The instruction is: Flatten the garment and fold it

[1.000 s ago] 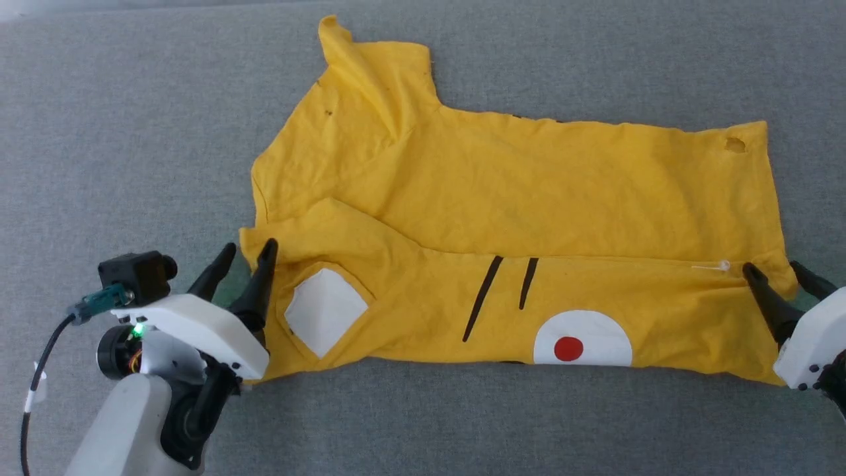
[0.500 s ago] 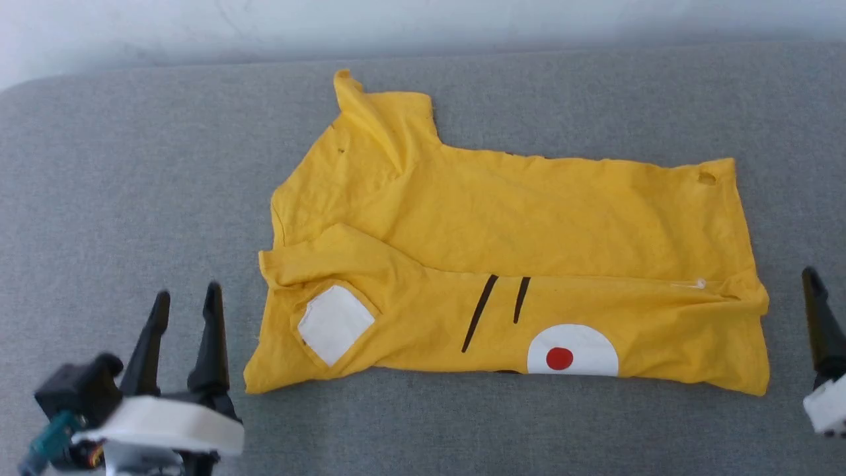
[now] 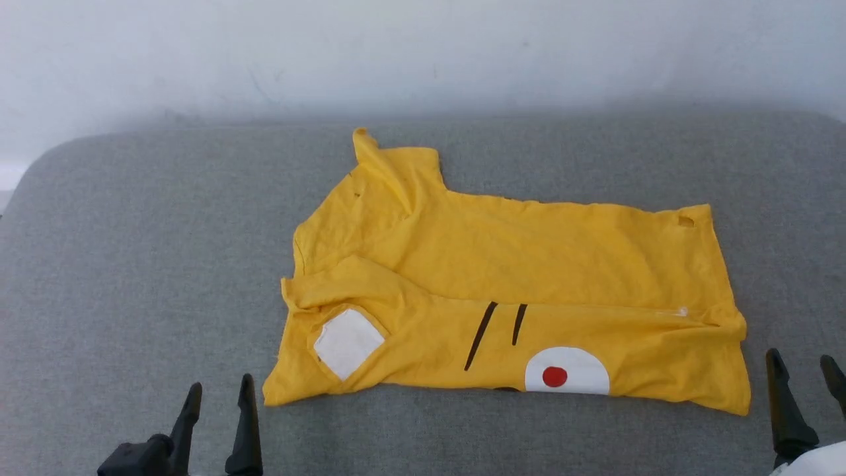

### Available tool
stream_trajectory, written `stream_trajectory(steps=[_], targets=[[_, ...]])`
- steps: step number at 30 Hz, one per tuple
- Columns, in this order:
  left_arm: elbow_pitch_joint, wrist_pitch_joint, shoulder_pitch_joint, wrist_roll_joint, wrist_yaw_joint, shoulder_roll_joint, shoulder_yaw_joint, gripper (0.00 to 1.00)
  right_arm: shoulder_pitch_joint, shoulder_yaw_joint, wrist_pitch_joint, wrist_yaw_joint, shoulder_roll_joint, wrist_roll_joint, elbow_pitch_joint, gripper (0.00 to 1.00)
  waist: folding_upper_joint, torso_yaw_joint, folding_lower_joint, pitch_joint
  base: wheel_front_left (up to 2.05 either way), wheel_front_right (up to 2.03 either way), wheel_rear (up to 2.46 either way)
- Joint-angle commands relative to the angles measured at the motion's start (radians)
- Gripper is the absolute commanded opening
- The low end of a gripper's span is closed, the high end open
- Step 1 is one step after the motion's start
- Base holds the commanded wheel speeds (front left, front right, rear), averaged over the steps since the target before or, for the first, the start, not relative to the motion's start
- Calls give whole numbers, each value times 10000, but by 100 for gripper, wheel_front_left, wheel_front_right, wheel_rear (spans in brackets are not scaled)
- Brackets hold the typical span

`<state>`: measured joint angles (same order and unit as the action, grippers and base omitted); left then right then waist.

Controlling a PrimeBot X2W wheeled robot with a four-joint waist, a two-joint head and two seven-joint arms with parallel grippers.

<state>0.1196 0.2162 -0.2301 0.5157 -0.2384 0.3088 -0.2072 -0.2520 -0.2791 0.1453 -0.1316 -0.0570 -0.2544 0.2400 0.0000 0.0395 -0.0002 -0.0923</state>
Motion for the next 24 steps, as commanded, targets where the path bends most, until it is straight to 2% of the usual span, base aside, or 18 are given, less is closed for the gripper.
stream_trajectory(steps=[1,6,11,17,24], targets=[[-44,-156,-90,-69,-18,64,-52,100,-53,88,-57,9,48,62,-15,100,0,29,2,396,0,0,0],[-79,-1055,301,-109,121,533,-217,100,-78,101,-14,9,62,166,51,100,0,53,2,510,0,0,0],[-187,-2736,1184,-38,305,947,-629,100,-60,181,55,9,65,77,39,100,0,35,2,285,0,0,0],[-559,-4646,2136,51,424,1173,-1204,100,132,351,37,9,67,-17,-73,100,0,-121,2,-155,0,0,0],[-1301,-6058,2964,-393,329,1327,-1893,100,403,489,-24,9,67,-76,-258,100,0,-304,2,-718,0,0,0]])
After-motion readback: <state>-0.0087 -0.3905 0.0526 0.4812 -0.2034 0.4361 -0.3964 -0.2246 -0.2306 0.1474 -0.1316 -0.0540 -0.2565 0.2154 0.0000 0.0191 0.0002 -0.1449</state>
